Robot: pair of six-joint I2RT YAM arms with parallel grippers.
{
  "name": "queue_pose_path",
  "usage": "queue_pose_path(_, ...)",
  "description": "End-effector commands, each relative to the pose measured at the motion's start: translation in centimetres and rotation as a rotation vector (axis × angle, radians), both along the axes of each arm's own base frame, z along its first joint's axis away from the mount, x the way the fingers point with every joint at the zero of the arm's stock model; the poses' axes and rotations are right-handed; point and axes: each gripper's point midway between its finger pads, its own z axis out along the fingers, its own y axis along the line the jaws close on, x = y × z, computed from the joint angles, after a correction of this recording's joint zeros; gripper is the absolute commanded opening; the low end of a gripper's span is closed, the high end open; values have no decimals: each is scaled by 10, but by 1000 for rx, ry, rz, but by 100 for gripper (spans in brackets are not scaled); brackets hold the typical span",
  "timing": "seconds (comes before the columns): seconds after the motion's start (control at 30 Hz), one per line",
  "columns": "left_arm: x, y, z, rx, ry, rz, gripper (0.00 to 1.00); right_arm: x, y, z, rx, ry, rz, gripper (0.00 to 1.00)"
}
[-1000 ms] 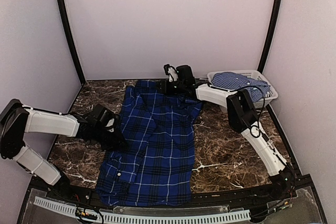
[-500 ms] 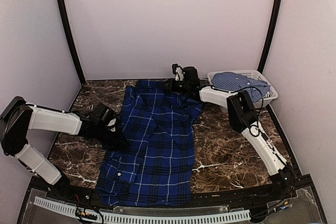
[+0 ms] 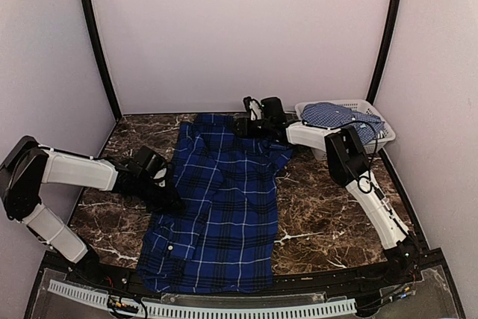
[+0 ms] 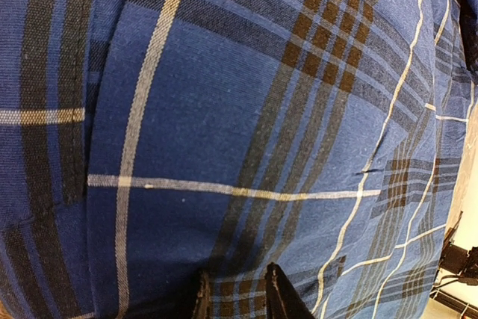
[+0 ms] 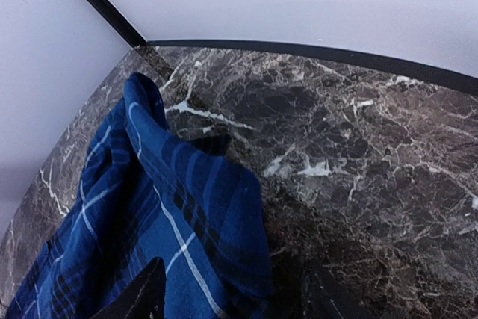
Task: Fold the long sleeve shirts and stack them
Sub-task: Smooth out the 1/3-folded shirt at the center of the board.
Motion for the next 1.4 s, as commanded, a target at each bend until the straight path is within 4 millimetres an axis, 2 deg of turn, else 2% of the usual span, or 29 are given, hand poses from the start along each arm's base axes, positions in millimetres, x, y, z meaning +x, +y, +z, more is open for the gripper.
queue_pose_path(0.0,-9,7,-11,35,54,-11,25,-4,-7,16,-77,-34,20,57)
queue_pose_path(0.1,-9,8,-11,37,54,-10,25,-4,-8,10,-90,-25,17,49)
queue_pose_path(0.23,-11,9,-12,43,57,-12,25,1,-11,7,-110,-22,-8,22)
queue_pose_path(0.33,-12,11,-12,51,60,-11,25,8,-15,20,-110,-46,-49,5)
queue_pose_path(0.4,-14,13,-14,59,67,-10,25,16,-21,32,-108,-71,-91,0)
queue_pose_path(0.53,-19,15,-18,65,80,-6,25,35,-38,62,-93,-122,-188,0)
queue_pose_path(0.63,-23,17,-21,65,89,-4,25,46,-48,71,-60,-127,-222,0)
queue_pose_path(0.73,-25,18,-22,65,92,0,25,53,-56,66,-44,-108,-236,0)
queue_pose_path(0.93,-27,18,-25,62,98,-3,25,56,-64,43,-37,-46,-243,0)
queue_pose_path(0.97,-26,18,-25,61,97,-6,25,55,-64,41,-39,-37,-238,5)
queue_pose_path(1.0,-25,17,-24,59,95,-7,25,53,-64,40,-42,-25,-235,15)
queue_pose_path(1.07,-23,15,-22,55,88,-8,25,49,-65,45,-50,-9,-231,36)
queue_pose_path(1.13,-18,12,-18,47,76,-12,25,44,-68,55,-71,-4,-236,49)
queue_pose_path(1.2,-11,8,-10,38,53,-19,25,34,-68,73,-95,-12,-238,55)
queue_pose_path(1.3,2,2,7,32,8,-29,26,15,-64,86,-160,-13,-227,56)
queue_pose_path(1.37,17,-3,25,27,-44,-32,26,0,-60,92,-203,-9,-224,56)
